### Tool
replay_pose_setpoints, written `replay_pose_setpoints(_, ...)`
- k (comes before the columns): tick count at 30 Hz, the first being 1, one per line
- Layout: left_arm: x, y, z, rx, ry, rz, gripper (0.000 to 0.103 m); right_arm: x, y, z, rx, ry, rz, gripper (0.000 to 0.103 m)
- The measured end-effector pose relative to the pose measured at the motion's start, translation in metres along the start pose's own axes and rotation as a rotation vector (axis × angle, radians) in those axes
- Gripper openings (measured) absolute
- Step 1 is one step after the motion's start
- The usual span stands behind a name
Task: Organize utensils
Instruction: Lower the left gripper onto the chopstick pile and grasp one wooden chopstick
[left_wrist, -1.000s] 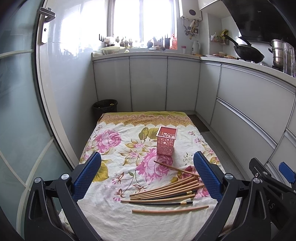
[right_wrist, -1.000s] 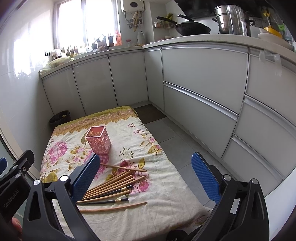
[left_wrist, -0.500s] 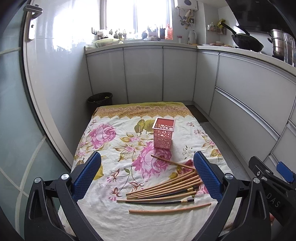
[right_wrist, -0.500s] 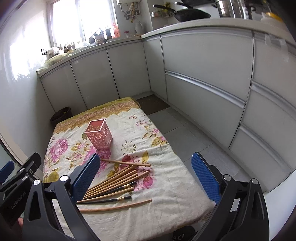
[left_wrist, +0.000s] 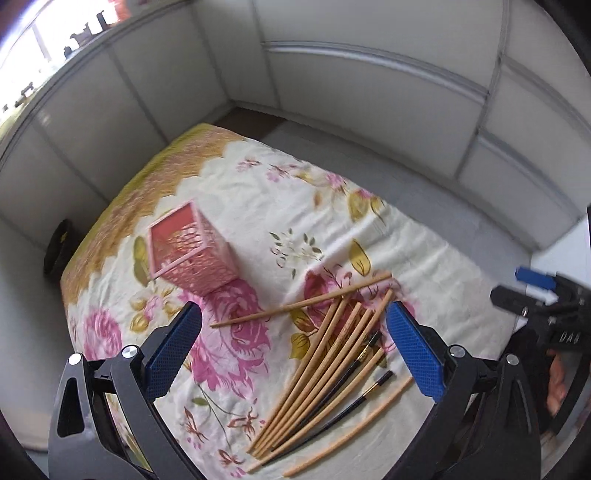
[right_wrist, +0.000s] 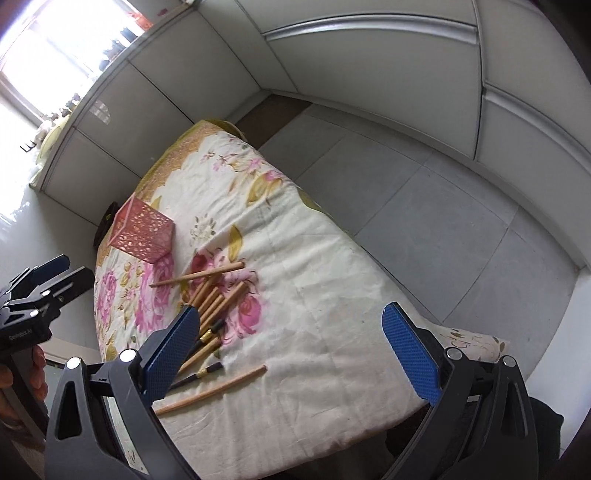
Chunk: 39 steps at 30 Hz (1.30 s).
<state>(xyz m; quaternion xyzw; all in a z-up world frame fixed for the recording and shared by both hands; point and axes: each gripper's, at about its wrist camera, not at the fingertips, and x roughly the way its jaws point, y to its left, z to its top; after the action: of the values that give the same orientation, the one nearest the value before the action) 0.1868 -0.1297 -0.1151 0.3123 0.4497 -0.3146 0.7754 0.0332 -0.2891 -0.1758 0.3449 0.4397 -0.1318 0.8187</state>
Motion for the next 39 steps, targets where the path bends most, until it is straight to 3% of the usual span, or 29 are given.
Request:
replay_pose_setpoints(3, 0.036, -0.029, 0.007, 0.219, 0.070, -0.046, 0.095, 0.012, -0.022, 0.006, 0.078, 0.007, 0.018, 0.096)
replay_pose_setpoints(6, 0.064, -0.043, 0.014, 0.348, 0.106, -0.117, 0.088, 0.012, -0.036, 0.015, 0.143, -0.016, 0.041, 0.096)
replay_pose_setpoints(7, 0.072, -0.045, 0.018, 0.372, 0.124, -0.135, 0.087, 0.011, -0.040, 0.018, 0.158, -0.027, 0.045, 0.096)
replay_pose_setpoints(12, 0.105, -0.051, 0.028, 0.490, 0.224, -0.244, 0.055, 0.010, -0.051, 0.030, 0.215, -0.051, 0.076, 0.096)
replay_pose_setpoints(16, 0.116, -0.059, 0.026, 0.616, 0.273, -0.326, 0.051, 0.014, -0.058, 0.034, 0.246, -0.038, 0.092, 0.096)
replay_pose_setpoints(18, 0.122, -0.060, 0.027, 0.647, 0.299, -0.351, 0.045, 0.016, -0.062, 0.035, 0.262, -0.029, 0.098, 0.096)
replay_pose_setpoints(24, 0.149, -0.063, 0.033, 0.714, 0.366, -0.362, 0.029, 0.028, -0.063, 0.032, 0.274, 0.039, 0.093, 0.096)
replay_pose_setpoints(26, 0.162, -0.068, 0.036, 0.729, 0.368, -0.362, 0.028, 0.031, -0.062, 0.031, 0.267, 0.055, 0.093, 0.096)
replay_pose_setpoints(29, 0.168, -0.066, 0.040, 0.707, 0.328, -0.370, 0.016, 0.038, -0.058, 0.028, 0.269, 0.097, 0.107, 0.096)
replay_pose_setpoints(31, 0.166, -0.061, 0.036, 0.694, 0.298, -0.364, 0.013, 0.043, -0.053, 0.026, 0.259, 0.129, 0.102, 0.096)
replay_pose_setpoints(33, 0.159, -0.052, 0.030, 0.673, 0.270, -0.333, 0.006, 0.048, -0.047, 0.023, 0.242, 0.167, 0.092, 0.096)
replay_pose_setpoints(36, 0.147, -0.036, 0.025, 0.581, 0.206, -0.266, 0.006, 0.057, -0.039, 0.017, 0.241, 0.225, 0.086, 0.096)
replay_pose_setpoints(39, 0.118, -0.004, 0.019, 0.428, 0.107, -0.200, 0.006, 0.063, -0.022, 0.012, 0.203, 0.276, 0.047, 0.096)
